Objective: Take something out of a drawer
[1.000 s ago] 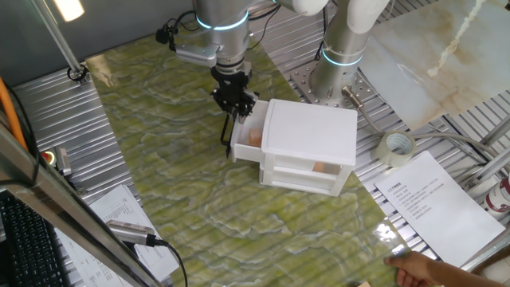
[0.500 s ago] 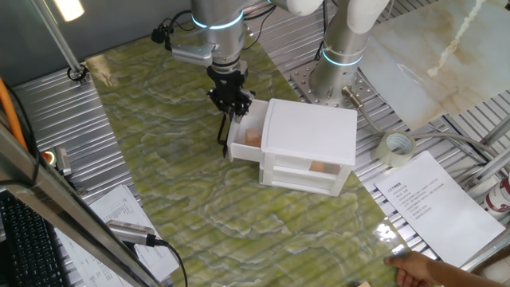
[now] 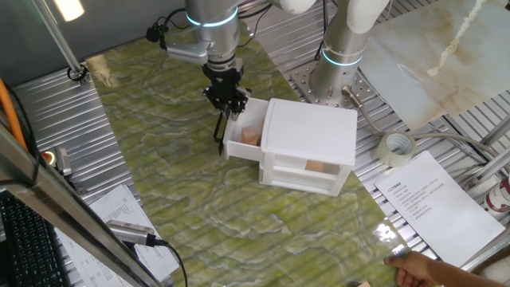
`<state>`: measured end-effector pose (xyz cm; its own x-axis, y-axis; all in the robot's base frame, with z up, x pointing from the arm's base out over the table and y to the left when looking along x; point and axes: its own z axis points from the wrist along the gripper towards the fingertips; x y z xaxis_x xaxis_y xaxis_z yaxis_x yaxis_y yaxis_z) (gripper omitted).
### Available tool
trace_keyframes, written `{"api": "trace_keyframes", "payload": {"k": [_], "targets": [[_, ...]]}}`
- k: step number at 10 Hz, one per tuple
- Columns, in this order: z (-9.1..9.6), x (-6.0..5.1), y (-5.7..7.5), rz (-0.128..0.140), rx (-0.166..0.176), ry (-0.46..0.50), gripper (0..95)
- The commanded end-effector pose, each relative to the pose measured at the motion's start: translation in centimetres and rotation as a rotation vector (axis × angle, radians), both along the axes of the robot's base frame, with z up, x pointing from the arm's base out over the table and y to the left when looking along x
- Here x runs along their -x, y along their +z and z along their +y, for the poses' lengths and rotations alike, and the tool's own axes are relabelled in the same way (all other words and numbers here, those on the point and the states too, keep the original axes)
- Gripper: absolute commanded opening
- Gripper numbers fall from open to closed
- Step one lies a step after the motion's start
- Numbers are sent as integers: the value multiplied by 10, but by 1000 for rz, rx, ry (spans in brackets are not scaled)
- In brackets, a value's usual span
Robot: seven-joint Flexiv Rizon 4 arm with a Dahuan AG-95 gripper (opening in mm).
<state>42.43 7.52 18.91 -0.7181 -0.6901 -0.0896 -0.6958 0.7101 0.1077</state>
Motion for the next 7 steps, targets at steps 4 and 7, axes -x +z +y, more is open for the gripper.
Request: {"api": "trace_keyframes", "payload": {"k": [4,7], "targets": [[-4,-4,-3,1,-2,12,0],[-8,-5,0,7,-6,20,0]]}}
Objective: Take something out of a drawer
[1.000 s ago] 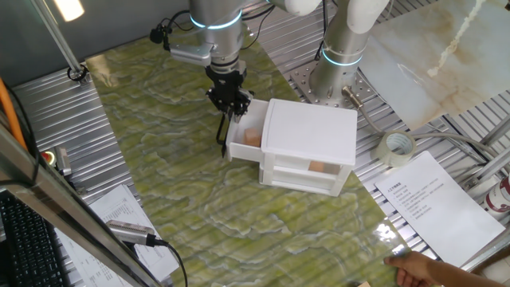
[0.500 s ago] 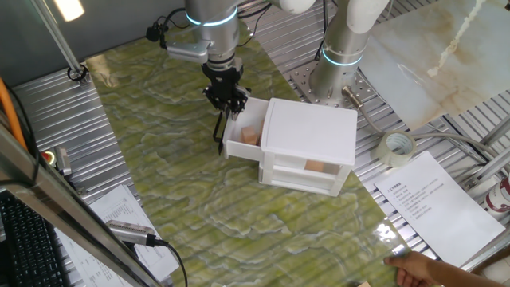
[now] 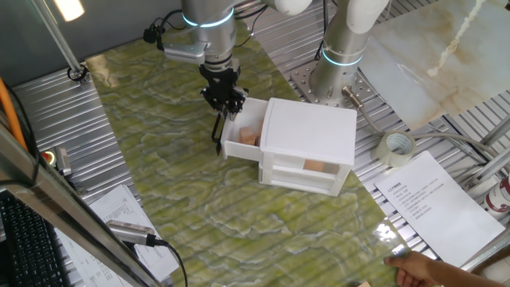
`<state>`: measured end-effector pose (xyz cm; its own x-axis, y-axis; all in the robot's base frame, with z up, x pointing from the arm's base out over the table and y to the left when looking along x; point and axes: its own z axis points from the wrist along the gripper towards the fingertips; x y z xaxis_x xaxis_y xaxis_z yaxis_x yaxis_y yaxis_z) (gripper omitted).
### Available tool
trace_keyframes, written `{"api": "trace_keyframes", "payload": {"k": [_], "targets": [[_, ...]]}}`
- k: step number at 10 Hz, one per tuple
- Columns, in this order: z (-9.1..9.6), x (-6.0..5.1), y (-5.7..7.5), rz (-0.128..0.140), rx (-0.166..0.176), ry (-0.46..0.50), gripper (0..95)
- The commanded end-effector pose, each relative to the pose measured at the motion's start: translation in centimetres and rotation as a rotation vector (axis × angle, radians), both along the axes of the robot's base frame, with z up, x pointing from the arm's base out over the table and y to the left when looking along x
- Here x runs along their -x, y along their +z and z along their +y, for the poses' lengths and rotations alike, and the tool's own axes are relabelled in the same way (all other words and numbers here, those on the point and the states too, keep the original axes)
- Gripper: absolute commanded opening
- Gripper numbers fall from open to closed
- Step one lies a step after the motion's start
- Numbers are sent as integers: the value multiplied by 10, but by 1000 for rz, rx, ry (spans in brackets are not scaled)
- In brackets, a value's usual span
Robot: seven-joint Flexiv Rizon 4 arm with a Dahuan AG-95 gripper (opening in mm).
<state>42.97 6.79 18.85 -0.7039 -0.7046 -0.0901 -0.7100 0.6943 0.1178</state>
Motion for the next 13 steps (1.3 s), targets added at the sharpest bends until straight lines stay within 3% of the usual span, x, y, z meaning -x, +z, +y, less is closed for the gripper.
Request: {"api": "trace_keyframes", "payload": {"k": [1,13], "targets": [[-2,-1,1,-3,3,1,0],[-13,-7,1,-12,2,17,0]]}}
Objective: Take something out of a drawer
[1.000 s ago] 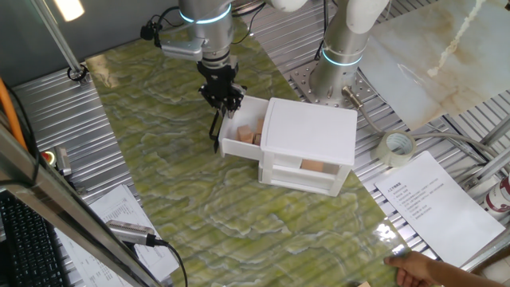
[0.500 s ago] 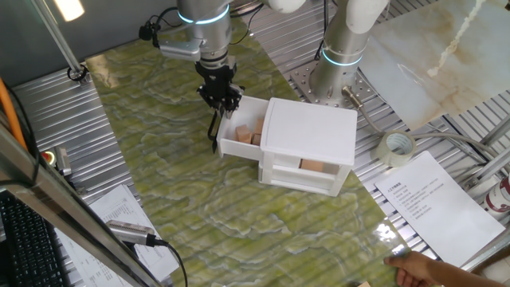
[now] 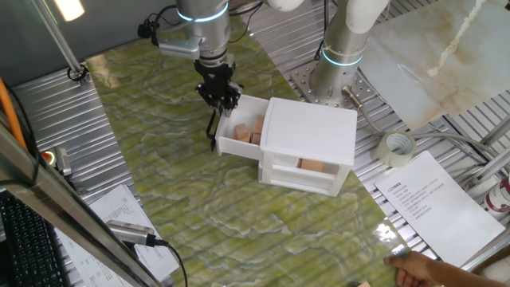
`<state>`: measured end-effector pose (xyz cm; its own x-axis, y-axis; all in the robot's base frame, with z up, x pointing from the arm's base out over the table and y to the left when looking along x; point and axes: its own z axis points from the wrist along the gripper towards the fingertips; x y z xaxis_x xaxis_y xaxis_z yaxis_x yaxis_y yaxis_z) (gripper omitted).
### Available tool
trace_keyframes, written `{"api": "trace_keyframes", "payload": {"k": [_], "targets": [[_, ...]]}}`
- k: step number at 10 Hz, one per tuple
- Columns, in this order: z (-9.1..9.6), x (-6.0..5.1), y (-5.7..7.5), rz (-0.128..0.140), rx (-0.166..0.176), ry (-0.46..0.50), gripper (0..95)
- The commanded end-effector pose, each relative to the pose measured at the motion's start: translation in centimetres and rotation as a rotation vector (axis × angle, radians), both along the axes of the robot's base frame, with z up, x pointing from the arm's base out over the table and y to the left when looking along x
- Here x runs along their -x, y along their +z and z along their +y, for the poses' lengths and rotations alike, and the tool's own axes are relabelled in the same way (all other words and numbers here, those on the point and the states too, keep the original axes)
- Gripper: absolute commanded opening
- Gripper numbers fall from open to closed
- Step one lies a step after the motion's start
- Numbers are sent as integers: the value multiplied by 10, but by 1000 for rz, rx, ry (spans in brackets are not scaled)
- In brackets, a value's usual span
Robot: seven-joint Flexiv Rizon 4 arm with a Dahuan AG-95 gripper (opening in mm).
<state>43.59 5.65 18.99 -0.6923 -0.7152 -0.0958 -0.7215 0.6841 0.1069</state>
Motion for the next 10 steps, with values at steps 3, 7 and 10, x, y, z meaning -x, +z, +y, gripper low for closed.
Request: {"api": "trace_keyframes", "payload": {"k": [3,7,10], "targets": [[-6,-4,-3,-2,-5,5,0],[-13,-9,-3,-2,-5,8,0],[-16,-10,-4,-3,-7,9,0]]}}
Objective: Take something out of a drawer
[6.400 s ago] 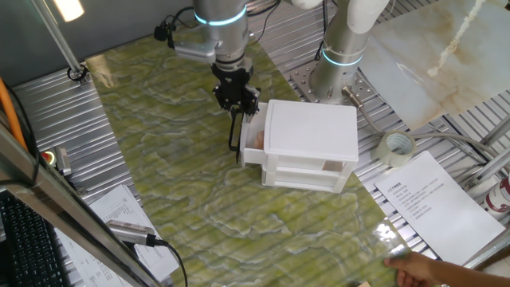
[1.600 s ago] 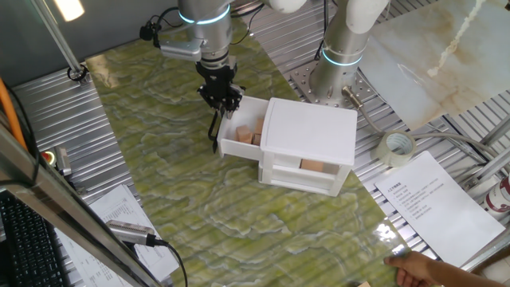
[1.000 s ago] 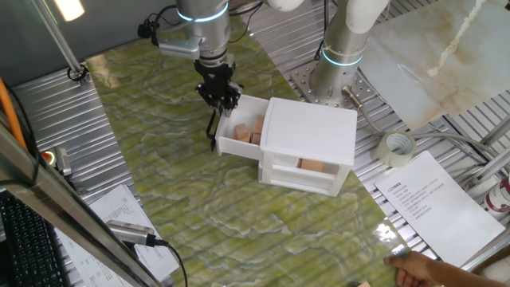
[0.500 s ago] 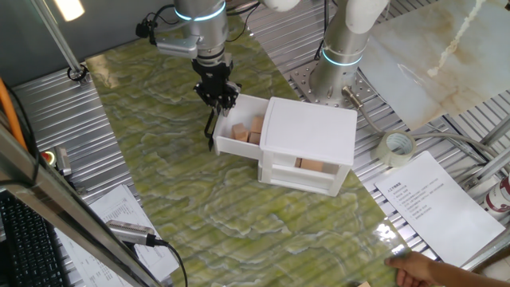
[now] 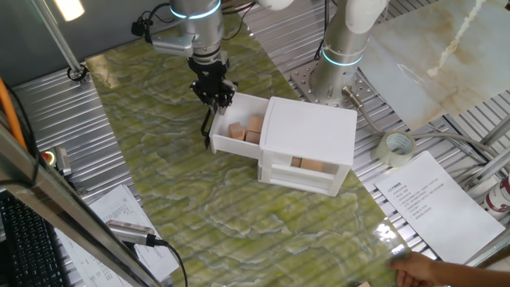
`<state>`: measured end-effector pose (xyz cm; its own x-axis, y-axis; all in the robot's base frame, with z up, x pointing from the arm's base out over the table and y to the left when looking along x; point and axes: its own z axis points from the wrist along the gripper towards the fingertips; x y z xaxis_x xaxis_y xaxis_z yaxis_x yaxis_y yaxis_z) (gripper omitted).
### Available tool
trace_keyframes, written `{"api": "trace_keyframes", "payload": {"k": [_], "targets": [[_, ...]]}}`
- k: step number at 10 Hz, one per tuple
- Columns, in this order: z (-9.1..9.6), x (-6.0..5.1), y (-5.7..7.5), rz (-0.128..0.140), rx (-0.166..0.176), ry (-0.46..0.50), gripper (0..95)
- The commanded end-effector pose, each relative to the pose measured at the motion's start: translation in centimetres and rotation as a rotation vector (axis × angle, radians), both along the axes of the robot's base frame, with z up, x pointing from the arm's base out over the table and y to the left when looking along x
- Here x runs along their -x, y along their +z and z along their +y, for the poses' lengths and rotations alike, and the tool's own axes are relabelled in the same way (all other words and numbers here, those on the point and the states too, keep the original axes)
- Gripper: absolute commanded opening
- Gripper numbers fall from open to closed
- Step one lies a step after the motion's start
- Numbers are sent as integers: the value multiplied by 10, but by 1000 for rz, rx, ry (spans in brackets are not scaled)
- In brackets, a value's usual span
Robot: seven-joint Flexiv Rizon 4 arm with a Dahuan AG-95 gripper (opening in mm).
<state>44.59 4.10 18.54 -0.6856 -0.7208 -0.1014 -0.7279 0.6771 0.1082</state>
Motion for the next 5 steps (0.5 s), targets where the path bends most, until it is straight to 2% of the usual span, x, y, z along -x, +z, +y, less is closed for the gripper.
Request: {"api": "trace_keyframes", "payload": {"k": [1,5], "targets": [[-1,0,0,0,-5,-1,0],[-2,-1,2,0,-1,-2,0]]}}
